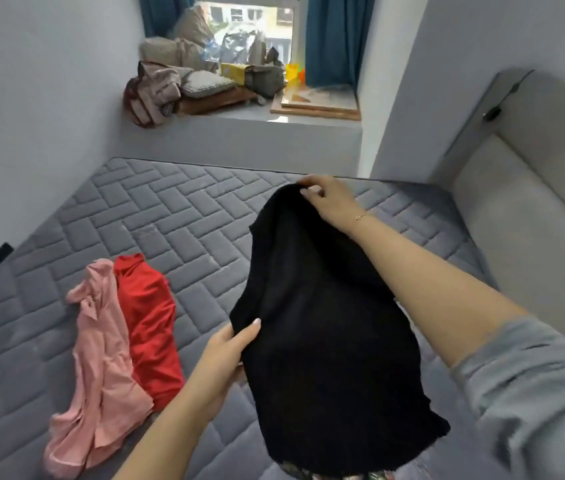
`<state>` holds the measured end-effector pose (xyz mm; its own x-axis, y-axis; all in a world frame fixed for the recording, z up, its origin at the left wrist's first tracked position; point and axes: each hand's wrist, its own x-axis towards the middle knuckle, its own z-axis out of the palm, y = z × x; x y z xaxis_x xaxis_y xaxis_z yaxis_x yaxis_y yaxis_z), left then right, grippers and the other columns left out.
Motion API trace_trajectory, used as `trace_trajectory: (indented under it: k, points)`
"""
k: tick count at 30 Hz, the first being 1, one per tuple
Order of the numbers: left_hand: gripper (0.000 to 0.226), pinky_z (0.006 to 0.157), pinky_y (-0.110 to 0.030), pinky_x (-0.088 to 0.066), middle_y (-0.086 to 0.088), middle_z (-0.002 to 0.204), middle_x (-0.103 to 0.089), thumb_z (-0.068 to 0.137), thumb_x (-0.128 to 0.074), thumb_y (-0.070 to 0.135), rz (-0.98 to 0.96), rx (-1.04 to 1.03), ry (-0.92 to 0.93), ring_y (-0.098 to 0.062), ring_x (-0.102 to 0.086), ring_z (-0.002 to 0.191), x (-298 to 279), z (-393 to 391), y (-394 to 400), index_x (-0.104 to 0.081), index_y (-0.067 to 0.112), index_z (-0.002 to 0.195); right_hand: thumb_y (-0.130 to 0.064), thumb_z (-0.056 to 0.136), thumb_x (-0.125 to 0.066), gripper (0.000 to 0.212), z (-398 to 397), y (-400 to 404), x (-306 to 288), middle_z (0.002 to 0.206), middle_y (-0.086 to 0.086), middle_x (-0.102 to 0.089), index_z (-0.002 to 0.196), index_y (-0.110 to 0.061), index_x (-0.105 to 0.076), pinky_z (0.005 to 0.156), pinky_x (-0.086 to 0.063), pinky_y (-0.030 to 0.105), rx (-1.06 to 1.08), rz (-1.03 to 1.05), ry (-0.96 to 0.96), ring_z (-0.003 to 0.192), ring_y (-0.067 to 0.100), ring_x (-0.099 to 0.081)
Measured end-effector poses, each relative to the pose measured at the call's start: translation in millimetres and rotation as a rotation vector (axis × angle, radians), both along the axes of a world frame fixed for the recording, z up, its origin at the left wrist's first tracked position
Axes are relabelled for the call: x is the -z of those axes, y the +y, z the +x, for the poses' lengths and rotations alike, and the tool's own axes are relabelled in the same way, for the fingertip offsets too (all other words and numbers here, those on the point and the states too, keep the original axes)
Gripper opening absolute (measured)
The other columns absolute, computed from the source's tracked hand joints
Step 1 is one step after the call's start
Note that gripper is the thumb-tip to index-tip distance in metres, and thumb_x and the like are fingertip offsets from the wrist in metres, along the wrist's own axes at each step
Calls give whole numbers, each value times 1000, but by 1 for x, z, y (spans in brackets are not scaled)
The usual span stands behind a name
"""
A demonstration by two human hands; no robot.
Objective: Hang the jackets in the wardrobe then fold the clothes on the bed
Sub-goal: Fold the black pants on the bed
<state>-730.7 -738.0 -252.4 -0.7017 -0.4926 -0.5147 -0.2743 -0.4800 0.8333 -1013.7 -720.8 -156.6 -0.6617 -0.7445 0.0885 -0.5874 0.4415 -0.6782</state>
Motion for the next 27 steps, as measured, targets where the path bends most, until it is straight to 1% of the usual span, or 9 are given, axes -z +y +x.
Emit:
trace_trajectory:
  k: [3, 5, 9, 11, 14, 17, 21, 24, 27]
  points:
    - [23, 61, -22, -56, -1, 99, -77, 92, -66, 27, 108, -223, -117, -11, -74, 82, 93, 25, -42, -69, 14, 110, -14, 100, -49, 29, 49, -50, 121, 124, 11, -67, 122, -6, -66, 104, -41, 31, -93, 125, -201, 117, 24, -59]
    - [23, 65, -25, -56, -7, 102, -76, 93, -64, 20, 162, -347, -188, -12, -73, 79, 164, 44, -67, -66, 8, 113, -13, 99, -50, 29, 90, -54, 212, 123, 7, -67, 124, -10, -65, 96, -43, 22, -82, 162, -340, 115, 20, -60]
    - [14, 66, -23, -50, -11, 116, -67, 97, -57, 11, 183, -369, -403, -7, -69, 73, 289, 93, -83, -65, 5, 108, -14, 100, -48, 34, 171, -2, 363, 130, 0, -62, 131, -17, -60, 94, -41, 19, -64, 324, -646, 120, 13, -57]
    - [15, 79, -27, -48, -3, 118, -62, 96, -60, 15, 191, -346, -517, 1, -67, 83, 330, 116, -77, -61, 12, 111, -12, 100, -48, 35, 200, 31, 411, 134, -1, -59, 133, -16, -58, 98, -40, 19, -32, 366, -707, 122, 12, -55]
    - [43, 98, -33, -39, 0, 136, -55, 96, -62, 20, 197, -273, -584, -11, -54, 118, 370, 141, -61, -48, 14, 136, -11, 100, -48, 35, 228, 71, 448, 132, -3, -58, 133, -18, -57, 95, -39, 16, 74, 375, -801, 119, 8, -53]
    - [53, 100, -34, -44, -1, 136, -56, 94, -65, 24, 259, -211, -616, -15, -56, 116, 391, 154, -35, -44, 10, 140, -14, 101, -48, 34, 244, 99, 465, 129, -5, -59, 133, -19, -56, 97, -41, 19, 223, 337, -909, 116, 5, -52]
    - [52, 70, -29, -51, 2, 111, -61, 90, -69, 31, 273, -228, -659, -14, -61, 93, 402, 159, 1, -45, 12, 132, -13, 100, -49, 27, 255, 136, 475, 120, -7, -64, 118, -28, -64, 93, -49, 24, 453, 226, -1001, 115, 8, -58]
    - [60, 95, -46, -52, -8, 128, -60, 88, -71, 36, 242, -274, -756, -29, -60, 111, 410, 160, 24, -48, 8, 136, -10, 99, -49, 24, 254, 177, 482, 117, -3, -65, 108, -27, -65, 88, -52, 27, 717, 148, -1031, 110, 11, -60]
    - [61, 97, -47, -50, -13, 129, -61, 88, -71, 38, 202, -391, -841, -31, -60, 112, 416, 159, 42, -51, 5, 134, -6, 100, -48, 28, 245, 223, 494, 126, 13, -60, 126, -11, -57, 94, -49, 35, 1034, -8, -1119, 114, 24, -58]
